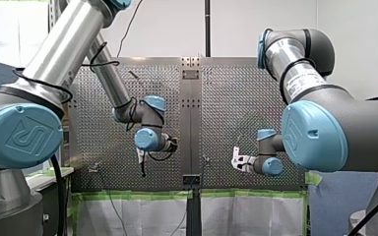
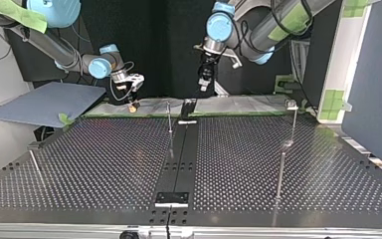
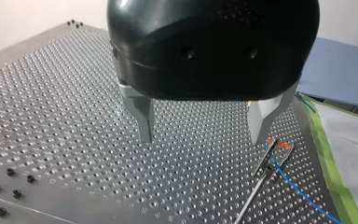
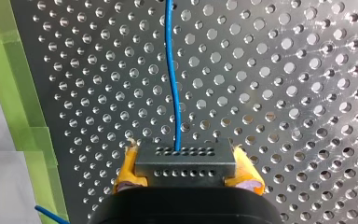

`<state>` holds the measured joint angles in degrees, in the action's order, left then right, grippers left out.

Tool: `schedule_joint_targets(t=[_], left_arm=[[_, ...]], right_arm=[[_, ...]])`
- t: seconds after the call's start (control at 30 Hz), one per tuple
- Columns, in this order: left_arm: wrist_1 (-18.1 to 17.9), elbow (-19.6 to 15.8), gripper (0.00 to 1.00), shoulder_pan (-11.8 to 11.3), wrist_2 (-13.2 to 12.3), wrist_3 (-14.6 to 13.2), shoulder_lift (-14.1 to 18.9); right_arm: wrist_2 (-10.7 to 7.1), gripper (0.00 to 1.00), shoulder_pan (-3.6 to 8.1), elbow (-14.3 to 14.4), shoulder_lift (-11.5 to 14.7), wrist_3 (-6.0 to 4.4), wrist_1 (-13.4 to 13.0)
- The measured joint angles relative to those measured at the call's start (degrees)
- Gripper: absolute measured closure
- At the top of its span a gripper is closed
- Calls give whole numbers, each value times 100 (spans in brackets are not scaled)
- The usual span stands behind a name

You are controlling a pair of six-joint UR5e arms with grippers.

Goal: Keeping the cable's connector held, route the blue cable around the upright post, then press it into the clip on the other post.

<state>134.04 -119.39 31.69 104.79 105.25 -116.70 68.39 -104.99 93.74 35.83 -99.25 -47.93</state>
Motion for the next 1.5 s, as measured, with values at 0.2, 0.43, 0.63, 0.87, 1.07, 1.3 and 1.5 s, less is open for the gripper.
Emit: schedule_joint_targets(t=[0.2,0.43,0.63,0.87,1.07,1.3,1.5], left_arm=[[0,-263,0,20,1,-50,265],[0,-314,0,23,1,-57,315],[0,-315,0,24,1,-57,316],[0,-316,0,24,1,-58,317],[0,-316,0,24,1,-58,317],[0,-316,0,24,1,-57,317],[0,-316,0,23,1,-57,317]], right_arm=[[0,100,-7,0,0,6,-5],[0,100,-8,1,0,9,-7],[0,100,-8,1,0,9,-7],[0,100,-8,1,0,9,-7],[0,100,-8,1,0,9,-7],[0,100,-8,1,0,9,-7],[0,100,-8,1,0,9,-7]])
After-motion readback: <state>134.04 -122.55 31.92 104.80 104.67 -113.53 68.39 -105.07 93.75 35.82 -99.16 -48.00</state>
